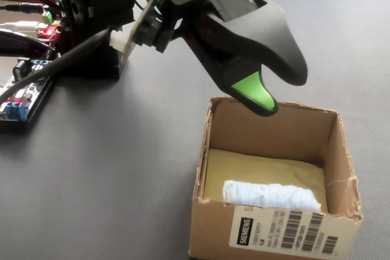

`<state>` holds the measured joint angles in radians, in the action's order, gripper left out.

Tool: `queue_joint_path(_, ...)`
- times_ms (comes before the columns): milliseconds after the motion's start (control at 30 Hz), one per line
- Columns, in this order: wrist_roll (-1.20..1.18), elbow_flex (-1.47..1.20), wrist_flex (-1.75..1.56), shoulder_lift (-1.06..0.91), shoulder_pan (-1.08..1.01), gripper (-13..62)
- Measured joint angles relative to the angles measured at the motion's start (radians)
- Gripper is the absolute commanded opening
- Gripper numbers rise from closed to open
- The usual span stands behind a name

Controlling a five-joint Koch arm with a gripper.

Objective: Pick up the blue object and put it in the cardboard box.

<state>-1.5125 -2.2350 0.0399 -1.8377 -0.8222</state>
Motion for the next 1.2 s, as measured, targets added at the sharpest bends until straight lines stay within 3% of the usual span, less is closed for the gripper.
queue_joint_path(167,-0.032,-0.012,-0.002,-0.040,0.071,33.7)
queue_joint_path(400,-0.204,-0.193,-0.163,-0.158,0.270,33.9)
queue_joint_path(733,-0.264,-0.471,-0.281,-0.353,0.545,34.1)
queue_joint_path(1200,-0.284,-0.808,-0.288,-0.440,0.650,34.1)
